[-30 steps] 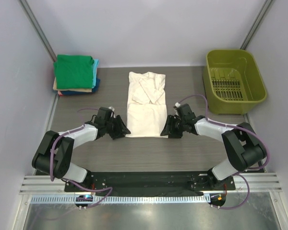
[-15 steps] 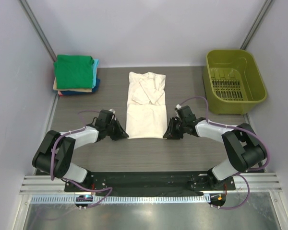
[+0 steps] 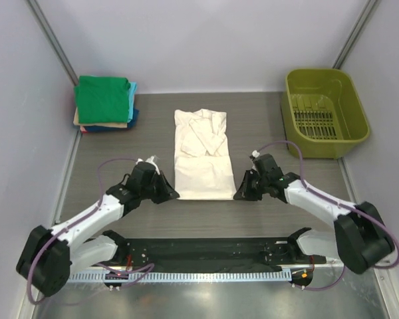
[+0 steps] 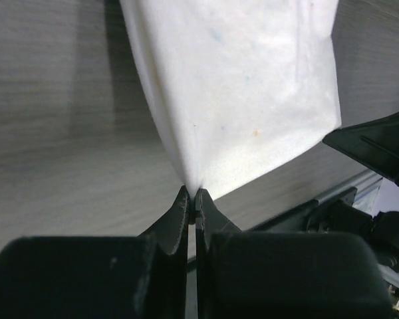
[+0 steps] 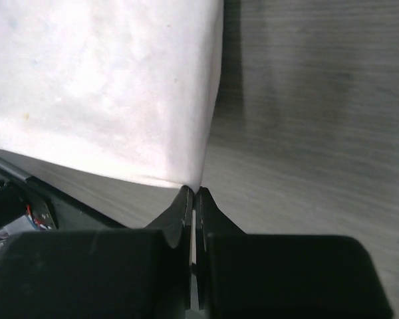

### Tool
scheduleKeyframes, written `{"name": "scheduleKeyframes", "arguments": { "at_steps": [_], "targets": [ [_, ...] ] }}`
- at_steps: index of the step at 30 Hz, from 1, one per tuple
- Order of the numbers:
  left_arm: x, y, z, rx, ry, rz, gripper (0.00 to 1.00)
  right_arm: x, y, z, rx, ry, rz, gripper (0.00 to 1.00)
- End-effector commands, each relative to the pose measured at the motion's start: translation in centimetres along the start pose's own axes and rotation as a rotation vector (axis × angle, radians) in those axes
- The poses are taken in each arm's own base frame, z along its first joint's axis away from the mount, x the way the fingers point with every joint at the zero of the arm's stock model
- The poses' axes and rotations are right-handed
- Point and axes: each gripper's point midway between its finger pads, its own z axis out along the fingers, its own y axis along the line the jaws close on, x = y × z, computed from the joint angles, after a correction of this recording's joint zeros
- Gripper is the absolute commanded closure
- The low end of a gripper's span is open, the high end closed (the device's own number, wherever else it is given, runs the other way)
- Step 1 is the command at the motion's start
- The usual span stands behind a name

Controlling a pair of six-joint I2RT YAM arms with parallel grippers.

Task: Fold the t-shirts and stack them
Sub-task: Fold the tshirt

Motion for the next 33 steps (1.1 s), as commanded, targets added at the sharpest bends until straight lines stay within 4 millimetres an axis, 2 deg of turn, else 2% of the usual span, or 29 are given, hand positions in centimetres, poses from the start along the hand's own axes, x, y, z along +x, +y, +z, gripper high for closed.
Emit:
{"name": "scheduleKeyframes", "arguments": {
  "at_steps": [1, 2, 4, 5, 6, 9, 10, 12, 13, 15, 16, 17, 18, 20, 21, 22, 24, 25, 26, 27, 28, 30, 31, 33],
  "targets": [
    [1.7, 0.6, -2.5, -0.056, -0.01, -0.035, 1.0, 1.4, -0.3, -2.4, 0.016, -0.012, -0.009, 0.99],
    [2.1, 1.1, -3.2, -0.085, -0.011, -0.04, 1.0, 1.6, -0.2, -2.9, 0.015, -0.017, -0.005, 0.99],
    [2.4, -0.1, -4.8, -0.037, -0.035, -0.047, 1.0, 2.3, 0.4, -4.6, -0.006, -0.037, -0.015, 0.99],
    [3.1, 0.2, -5.5, -0.049, -0.026, -0.043, 1.0, 2.3, 1.2, -5.6, -0.035, -0.062, -0.019, 0.99],
    [3.2, 0.0, -6.1, -0.044, -0.027, -0.045, 1.0, 3.0, 1.1, -6.2, -0.026, -0.05, -0.016, 0.99],
    [3.5, -0.6, -8.2, -0.027, -0.031, -0.042, 1.0, 3.3, 2.4, -8.3, -0.053, -0.081, -0.021, 0.99],
    [3.0, -1.5, -9.2, -0.005, -0.047, -0.038, 1.0, 3.3, 2.7, -8.7, -0.06, -0.088, -0.022, 0.99],
    [2.6, -1.6, -10.5, -0.009, -0.065, -0.023, 1.0, 3.3, 3.1, -9.6, -0.058, -0.094, -0.025, 0.99],
    [2.3, -2.0, -11.0, -0.006, -0.074, -0.011, 1.0, 2.4, 3.8, -10.2, -0.063, -0.123, -0.036, 0.99],
    [0.4, -2.4, -12.4, -0.039, -0.146, 0.026, 1.0, 1.7, 4.1, -10.9, -0.042, -0.14, -0.048, 0.99],
    [0.1, -2.3, -12.7, -0.061, -0.155, 0.038, 1.0, 0.2, 4.9, -11.5, -0.027, -0.181, -0.068, 0.99],
    [-1.0, -3.1, -13.6, -0.056, -0.189, 0.056, 1.0, -0.5, 5.1, -11.7, -0.01, -0.194, -0.078, 0.99],
    [-1.4, -3.1, -13.5, -0.08, -0.196, 0.063, 1.0, -1.7, 6.0, -12.7, -0.008, -0.228, -0.089, 0.99],
    [-3.1, -4.1, -13.9, -0.086, -0.25, 0.088, 1.0, -3.8, 5.7, -12.4, 0.076, -0.263, -0.119, 0.99],
    [-3.5, -4.3, -13.6, -0.107, -0.249, 0.099, 1.0, -4.9, 6.4, -13.2, 0.082, -0.287, -0.131, 0.99],
    [-4.3, -4.8, -13.5, -0.109, -0.272, 0.111, 1.0, -5.6, 6.4, -13.1, 0.103, -0.291, -0.159, 0.99],
    [-5.8, -6.1, -13.7, -0.115, -0.301, 0.151, 1.0, -7.2, 6.1, -12.2, 0.142, -0.278, -0.157, 0.99],
    [-6.4, -6.4, -12.9, -0.138, -0.297, 0.169, 1.0, -8.4, 6.8, -12.6, 0.132, -0.294, -0.16, 0.99],
    [-7.3, -6.5, -12.7, -0.157, -0.31, 0.176, 1.0, -9.1, 6.3, -11.7, 0.154, -0.269, -0.166, 0.99],
    [-8.3, -7.3, -12.9, -0.153, -0.326, 0.196, 1.0, -10.4, 7.0, -12.0, 0.145, -0.289, -0.169, 0.99],
    [-9.0, -7.5, -11.9, -0.171, -0.315, 0.204, 1.0, -11.0, 7.0, -11.8, 0.147, -0.29, -0.169, 0.99],
    [-10.6, -7.6, -11.2, -0.159, -0.303, 0.181, 1.0, -12.6, 7.4, -11.0, 0.137, -0.271, -0.178, 0.99],
    [-11.6, -8.3, -10.9, -0.132, -0.311, 0.182, 1.0, -13.2, 7.4, -10.6, 0.142, -0.269, -0.181, 0.99],
    [-13.2, -7.7, -9.6, -0.129, -0.284, 0.143, 1.0, -14.7, 7.5, -9.8, 0.147, -0.261, -0.184, 0.99]
  ]
}}
